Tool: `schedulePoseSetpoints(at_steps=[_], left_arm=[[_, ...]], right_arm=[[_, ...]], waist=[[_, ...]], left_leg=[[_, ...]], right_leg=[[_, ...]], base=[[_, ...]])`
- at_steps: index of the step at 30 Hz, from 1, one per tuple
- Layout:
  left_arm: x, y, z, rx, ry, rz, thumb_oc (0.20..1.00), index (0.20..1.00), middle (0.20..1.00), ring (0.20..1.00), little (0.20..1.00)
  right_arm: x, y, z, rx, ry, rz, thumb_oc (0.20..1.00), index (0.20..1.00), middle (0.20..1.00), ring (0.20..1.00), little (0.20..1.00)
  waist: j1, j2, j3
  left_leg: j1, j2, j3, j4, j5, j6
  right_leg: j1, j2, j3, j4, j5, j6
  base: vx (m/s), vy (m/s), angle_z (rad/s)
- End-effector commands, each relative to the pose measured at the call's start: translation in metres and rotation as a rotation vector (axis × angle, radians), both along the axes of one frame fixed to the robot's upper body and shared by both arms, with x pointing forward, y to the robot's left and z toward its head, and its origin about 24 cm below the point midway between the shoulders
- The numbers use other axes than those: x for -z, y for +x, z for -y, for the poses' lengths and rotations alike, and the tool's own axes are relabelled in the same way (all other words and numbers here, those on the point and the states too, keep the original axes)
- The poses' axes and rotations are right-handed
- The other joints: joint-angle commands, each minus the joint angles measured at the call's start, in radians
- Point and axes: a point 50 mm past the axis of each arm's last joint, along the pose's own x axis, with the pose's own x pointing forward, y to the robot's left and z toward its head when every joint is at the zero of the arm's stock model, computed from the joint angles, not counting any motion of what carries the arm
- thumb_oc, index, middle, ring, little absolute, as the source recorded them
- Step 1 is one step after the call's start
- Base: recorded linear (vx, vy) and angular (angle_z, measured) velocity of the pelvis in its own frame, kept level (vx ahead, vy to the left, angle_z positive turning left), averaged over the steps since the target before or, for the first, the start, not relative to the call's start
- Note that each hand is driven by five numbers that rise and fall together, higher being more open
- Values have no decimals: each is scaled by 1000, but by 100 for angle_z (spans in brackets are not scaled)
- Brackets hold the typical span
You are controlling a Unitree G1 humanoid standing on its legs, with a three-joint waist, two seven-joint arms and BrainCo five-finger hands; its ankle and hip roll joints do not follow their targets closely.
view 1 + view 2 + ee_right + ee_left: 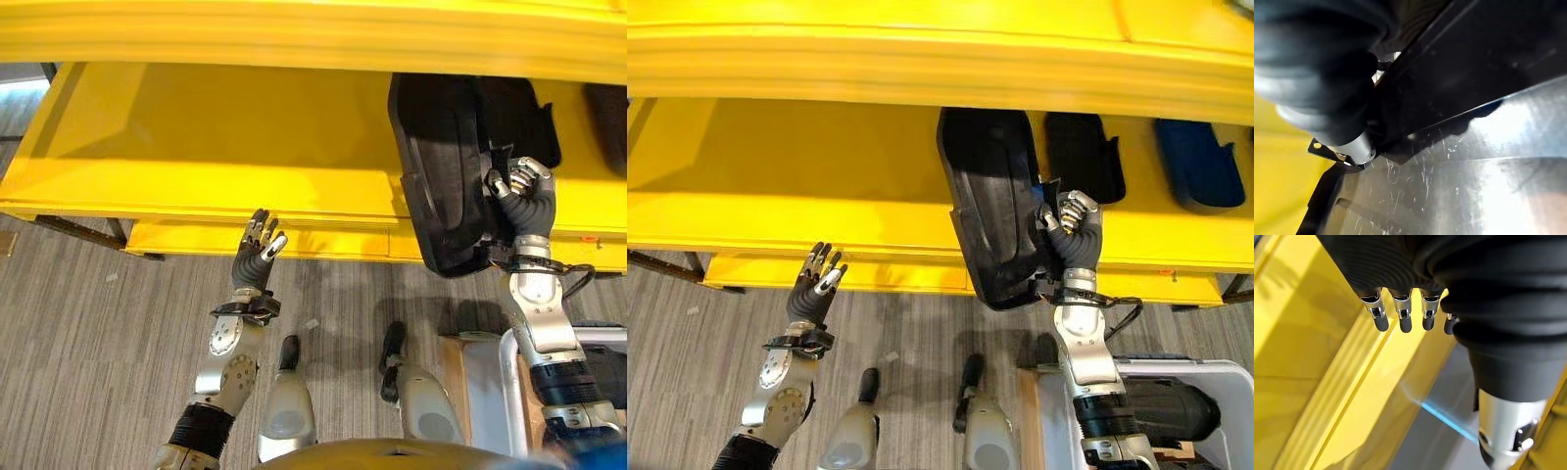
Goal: Move parts from the plastic box to the shelf.
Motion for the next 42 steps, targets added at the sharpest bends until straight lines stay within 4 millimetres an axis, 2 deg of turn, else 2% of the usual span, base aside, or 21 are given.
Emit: schedulePoseSetpoints(at_steps=[1,2,4,7,8,11,12,18,20,22,26,32,33,34,37,39,42], left_arm=[[-18,-4,-14,-51,44,96,1000,1000,1000,1000,1000],[-18,-4,-15,-52,45,97,1000,1000,1000,1000,1000],[-21,-2,-13,-56,42,101,1000,1000,1000,1000,1000],[-20,-2,-12,-61,41,95,1000,1000,1000,1000,1000],[-21,-1,-11,-64,39,94,1000,1000,1000,1000,1000],[-23,0,-12,-72,36,101,1000,1000,1000,1000,1000],[-25,0,-12,-77,31,106,1000,1000,1000,1000,1000],[-28,2,-9,-44,31,115,1000,1000,1000,1000,1000],[-30,2,-6,-21,32,116,1000,1000,1000,1000,1000],[-29,2,-4,-10,33,115,1000,1000,1000,1000,1000],[-32,5,2,32,39,122,1000,1000,1000,1000,1000],[-34,8,5,54,61,127,1000,1000,1000,1000,1000],[-34,10,7,61,67,121,1000,1000,1000,1000,1000],[-34,10,8,61,67,122,1000,1000,1000,1000,1000],[-32,11,8,62,63,113,1000,1000,1000,1000,1000],[-27,8,8,69,56,93,1000,1000,1000,1000,1000],[-22,6,7,71,51,76,1000,1000,1000,1000,1000]], right_arm=[[-40,1,-22,-110,47,195,200,200,200,200,200],[-40,2,-23,-111,48,196,200,200,200,200,200],[-41,9,-41,-165,91,190,200,200,200,200,200],[-40,14,-54,-198,109,173,200,200,200,200,200],[-38,20,-68,-246,110,147,200,200,200,200,200],[-41,29,-87,-296,91,127,200,200,200,200,200],[-49,41,-104,-323,71,120,200,200,200,200,200],[-74,65,-119,-282,49,137,200,200,200,200,200],[-89,76,-114,-219,37,152,200,200,200,200,200],[-93,82,-111,-188,27,146,200,200,200,200,200],[-109,110,-89,-52,64,78,200,200,200,200,200],[-117,119,-71,29,121,54,200,200,200,200,200],[-120,123,-59,74,149,41,200,200,200,200,200],[-121,123,-59,74,149,42,200,200,200,200,200],[-124,124,-33,146,188,32,200,200,200,200,200],[-122,125,-19,187,183,14,200,200,200,200,200],[-122,125,-7,222,174,6,200,200,200,200,200]], waist=[[35,-46,-84],[34,-48,-84],[48,-52,-82],[59,-56,-83],[73,-57,-83],[97,-59,-84],[124,-61,-88],[166,-55,-94],[183,-53,-95],[189,-52,-95],[209,-41,-79],[205,-27,-54],[189,-14,-34],[191,-14,-33],[162,3,-4],[140,14,20],[123,18,32]], left_leg=[[-44,34,5,24,76,-23],[-46,32,5,26,74,-22],[-63,15,3,46,62,-19],[-68,8,1,49,55,-15],[-76,1,0,52,53,-12],[-83,-9,-7,52,51,-8],[-90,-20,-18,50,51,-4],[-108,-38,-39,56,48,0],[-117,-47,-49,66,43,1],[-120,-50,-51,72,40,2],[-142,-63,-64,111,24,2],[-162,-66,-60,157,7,3],[-173,-64,-52,196,-9,3],[-175,-64,-51,199,-11,3],[-187,-53,-26,280,-49,5],[-196,-34,-4,358,-88,3],[-210,-15,9,409,-112,1]], right_leg=[[151,-106,37,47,-58,103],[152,-107,36,45,-57,104],[162,-119,26,26,-47,110],[167,-123,23,15,-41,114],[175,-127,14,2,-35,118],[185,-132,1,-10,-30,122],[191,-138,-15,-18,-23,126],[201,-144,-37,-22,-19,131],[201,-146,-43,-18,-20,131],[202,-147,-46,-16,-21,131],[191,-153,-50,11,-31,128],[160,-159,-30,57,-45,123],[128,-165,-7,105,-59,118],[123,-165,-4,109,-61,118],[61,-169,37,201,-82,116],[10,-166,78,282,-109,114],[-33,-158,110,334,-128,112]], base=[[44,94,18],[36,65,22],[45,68,32],[29,30,21],[35,28,9],[48,10,9],[43,-4,10],[30,0,14],[18,5,20],[7,11,22],[-19,18,10],[-54,34,2],[-79,64,-3],[-147,108,-4],[-92,94,-22],[-101,89,-50],[-114,46,-67]])
